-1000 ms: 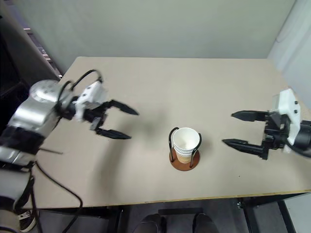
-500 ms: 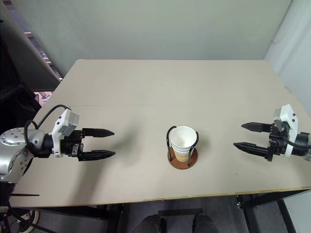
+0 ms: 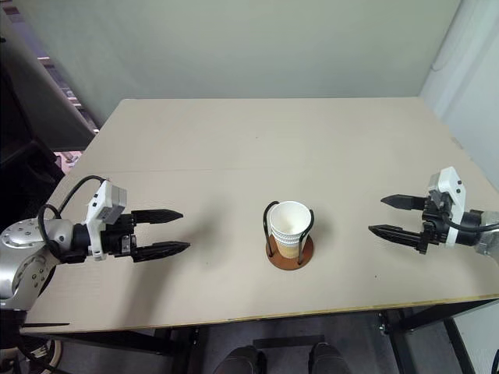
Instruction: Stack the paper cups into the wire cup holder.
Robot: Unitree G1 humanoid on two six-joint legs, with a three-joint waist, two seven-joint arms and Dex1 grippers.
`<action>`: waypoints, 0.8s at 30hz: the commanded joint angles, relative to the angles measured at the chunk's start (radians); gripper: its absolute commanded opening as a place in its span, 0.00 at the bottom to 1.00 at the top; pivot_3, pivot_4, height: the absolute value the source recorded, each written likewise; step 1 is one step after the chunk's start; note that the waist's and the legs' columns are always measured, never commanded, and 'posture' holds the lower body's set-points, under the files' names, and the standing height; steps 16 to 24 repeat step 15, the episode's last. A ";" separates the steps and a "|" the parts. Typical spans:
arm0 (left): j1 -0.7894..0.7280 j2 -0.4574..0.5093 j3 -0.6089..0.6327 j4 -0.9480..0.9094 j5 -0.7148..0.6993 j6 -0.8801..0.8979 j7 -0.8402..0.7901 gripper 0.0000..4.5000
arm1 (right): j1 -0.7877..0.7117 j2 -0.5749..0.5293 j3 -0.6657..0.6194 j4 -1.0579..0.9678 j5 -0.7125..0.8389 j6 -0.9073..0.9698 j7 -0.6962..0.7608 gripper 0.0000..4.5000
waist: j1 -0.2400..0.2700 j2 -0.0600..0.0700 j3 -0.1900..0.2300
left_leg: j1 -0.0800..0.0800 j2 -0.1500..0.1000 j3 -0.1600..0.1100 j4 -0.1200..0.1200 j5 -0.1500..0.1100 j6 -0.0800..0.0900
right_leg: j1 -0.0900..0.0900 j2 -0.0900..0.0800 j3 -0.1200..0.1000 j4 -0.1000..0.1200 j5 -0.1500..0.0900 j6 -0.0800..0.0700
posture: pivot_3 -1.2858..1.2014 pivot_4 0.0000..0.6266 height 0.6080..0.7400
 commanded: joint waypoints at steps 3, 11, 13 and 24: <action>0.012 -0.002 0.051 -0.048 -0.005 0.010 0.016 0.99 | -0.022 -0.001 -0.014 0.006 -0.007 -0.013 0.009 1.00 | 0.000 0.000 0.000 | 0.000 0.000 0.000 -0.001 0.000 0.000 | 0.000 0.000 0.000 0.000 0.000 -0.001 | 0.52 0.24 1.00; 0.031 -0.001 0.071 -0.068 -0.006 0.022 0.030 0.99 | -0.028 0.011 -0.015 0.009 -0.012 -0.009 0.005 1.00 | 0.000 0.000 0.000 | 0.001 0.000 0.000 -0.004 0.000 -0.001 | 0.000 0.000 0.000 -0.001 -0.001 -0.001 | 0.52 0.24 1.00; 0.033 -0.001 0.074 -0.071 -0.006 0.024 0.032 0.99 | -0.031 0.014 -0.016 0.010 -0.015 -0.007 0.005 1.00 | 0.000 0.000 0.000 | 0.001 0.000 0.000 -0.004 0.000 -0.001 | 0.000 0.000 0.000 -0.001 -0.001 -0.001 | 0.52 0.24 1.00; 0.034 -0.002 0.076 -0.074 -0.007 0.026 0.034 0.99 | -0.035 0.016 -0.015 0.014 -0.019 -0.008 0.006 1.00 | 0.000 0.000 0.000 | 0.001 0.000 0.000 -0.004 0.000 -0.001 | 0.000 0.000 0.000 -0.001 -0.001 -0.001 | 0.52 0.24 1.00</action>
